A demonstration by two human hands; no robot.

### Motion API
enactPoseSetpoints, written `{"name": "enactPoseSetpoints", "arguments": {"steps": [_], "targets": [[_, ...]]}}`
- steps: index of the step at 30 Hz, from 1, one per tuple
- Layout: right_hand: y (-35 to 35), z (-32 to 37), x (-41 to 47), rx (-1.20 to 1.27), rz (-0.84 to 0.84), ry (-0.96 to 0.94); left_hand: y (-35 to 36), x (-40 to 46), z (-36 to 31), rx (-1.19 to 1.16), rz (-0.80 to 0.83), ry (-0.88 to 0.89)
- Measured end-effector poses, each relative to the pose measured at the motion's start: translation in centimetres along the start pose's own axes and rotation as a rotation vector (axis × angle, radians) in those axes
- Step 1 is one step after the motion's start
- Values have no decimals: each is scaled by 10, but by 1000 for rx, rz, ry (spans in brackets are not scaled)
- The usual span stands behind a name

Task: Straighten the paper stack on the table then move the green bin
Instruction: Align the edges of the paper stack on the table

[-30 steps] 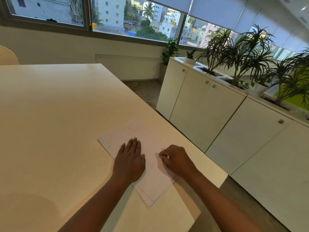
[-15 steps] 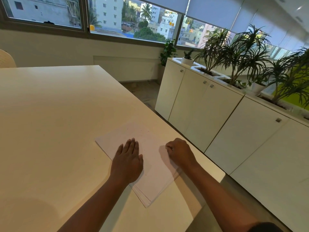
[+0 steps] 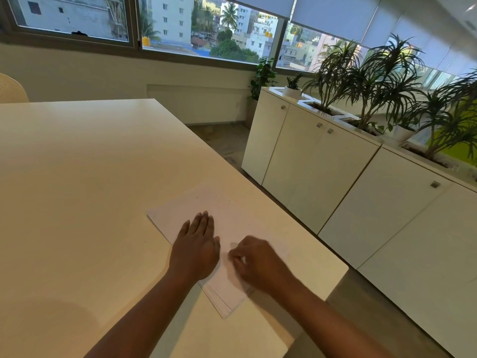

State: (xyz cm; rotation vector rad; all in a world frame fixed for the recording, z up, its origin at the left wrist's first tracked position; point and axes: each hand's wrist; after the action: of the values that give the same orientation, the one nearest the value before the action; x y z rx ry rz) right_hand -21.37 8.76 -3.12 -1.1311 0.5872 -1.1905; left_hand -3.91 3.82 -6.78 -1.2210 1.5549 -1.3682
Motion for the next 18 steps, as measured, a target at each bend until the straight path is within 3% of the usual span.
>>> {"name": "enactPoseSetpoints", "arguments": {"steps": [3, 9, 15, 18], "targets": [[7, 8, -12, 65, 63, -63, 1, 0, 1, 5, 4, 7], [-22, -30, 13, -110, -67, 172, 1, 1, 0, 0, -2, 0], [2, 9, -9, 39, 70, -46, 1, 1, 1, 11, 6, 3], [-13, -18, 2, -13, -4, 100, 1, 0, 1, -2, 6, -1]]}}
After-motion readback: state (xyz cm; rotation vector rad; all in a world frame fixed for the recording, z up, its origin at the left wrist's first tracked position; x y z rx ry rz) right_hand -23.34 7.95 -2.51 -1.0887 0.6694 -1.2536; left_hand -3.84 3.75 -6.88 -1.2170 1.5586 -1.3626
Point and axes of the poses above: each hand's wrist, its own x-axis towards the middle knuckle, its own y-axis out of the palm, z = x × y
